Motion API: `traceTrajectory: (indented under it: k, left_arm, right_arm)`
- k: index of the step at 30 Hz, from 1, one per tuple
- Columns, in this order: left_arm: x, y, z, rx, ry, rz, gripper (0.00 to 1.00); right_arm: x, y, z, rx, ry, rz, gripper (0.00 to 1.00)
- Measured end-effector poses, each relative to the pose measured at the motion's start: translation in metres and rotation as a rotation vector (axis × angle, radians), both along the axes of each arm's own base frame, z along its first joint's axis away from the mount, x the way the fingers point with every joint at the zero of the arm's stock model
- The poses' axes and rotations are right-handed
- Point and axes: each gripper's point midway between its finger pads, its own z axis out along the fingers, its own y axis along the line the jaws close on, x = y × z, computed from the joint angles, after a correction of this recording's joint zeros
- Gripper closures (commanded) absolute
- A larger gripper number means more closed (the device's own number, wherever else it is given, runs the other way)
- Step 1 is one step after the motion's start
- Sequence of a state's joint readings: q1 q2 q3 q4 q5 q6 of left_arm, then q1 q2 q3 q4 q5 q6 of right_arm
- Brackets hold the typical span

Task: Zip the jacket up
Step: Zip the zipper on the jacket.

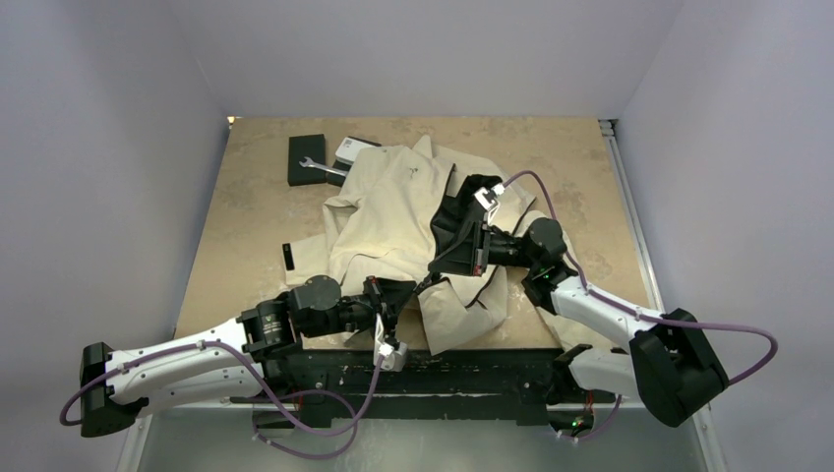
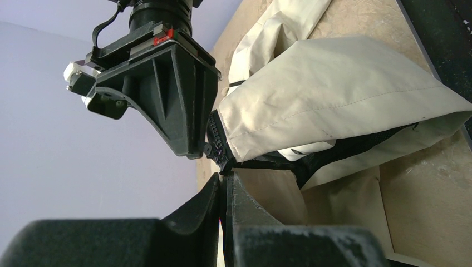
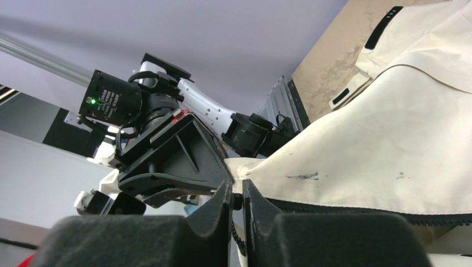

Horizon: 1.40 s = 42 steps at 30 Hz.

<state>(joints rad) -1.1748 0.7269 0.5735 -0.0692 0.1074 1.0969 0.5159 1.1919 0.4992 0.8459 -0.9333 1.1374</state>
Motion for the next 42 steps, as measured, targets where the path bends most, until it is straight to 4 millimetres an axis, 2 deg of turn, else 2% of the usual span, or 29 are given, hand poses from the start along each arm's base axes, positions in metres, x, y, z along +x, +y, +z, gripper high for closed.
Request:
traceTrajectory:
  k: [2,10,17,24,38,39,41,42]
  left_arm:
    - [0.000,0.000,0.000,0.000,0.000,0.000,1.00]
    - [0.001,0.000,0.000,0.002,-0.007,0.002,1.00]
    - [0.002,0.001,0.000,0.003,-0.009,0.010,1.00]
    - [0.003,0.001,0.000,0.004,-0.010,0.014,1.00]
    - [-0.001,0.002,0.002,-0.001,-0.008,-0.001,1.00]
    - [-0.001,0.002,0.001,0.000,-0.006,-0.005,0.98]
    - [-0.004,0.003,0.000,0.005,-0.002,-0.015,0.77]
    - [-0.005,0.003,0.000,0.006,-0.003,-0.021,0.69]
  right_arm:
    - [0.000,0.000,0.002,0.006,0.000,0.000,1.00]
    - [0.000,0.000,0.004,0.013,0.005,0.000,1.00]
    - [0.010,0.003,-0.012,-0.057,0.011,-0.028,1.00]
    - [0.020,0.005,-0.020,-0.124,-0.026,-0.058,1.00]
    - [0.028,0.003,-0.037,-0.240,-0.078,-0.070,1.00]
    - [0.029,0.003,-0.037,-0.245,-0.082,-0.074,1.00]
    - [0.029,0.003,-0.038,-0.248,-0.082,-0.074,1.00]
    - [0.029,0.003,-0.039,-0.248,-0.082,-0.074,1.00]
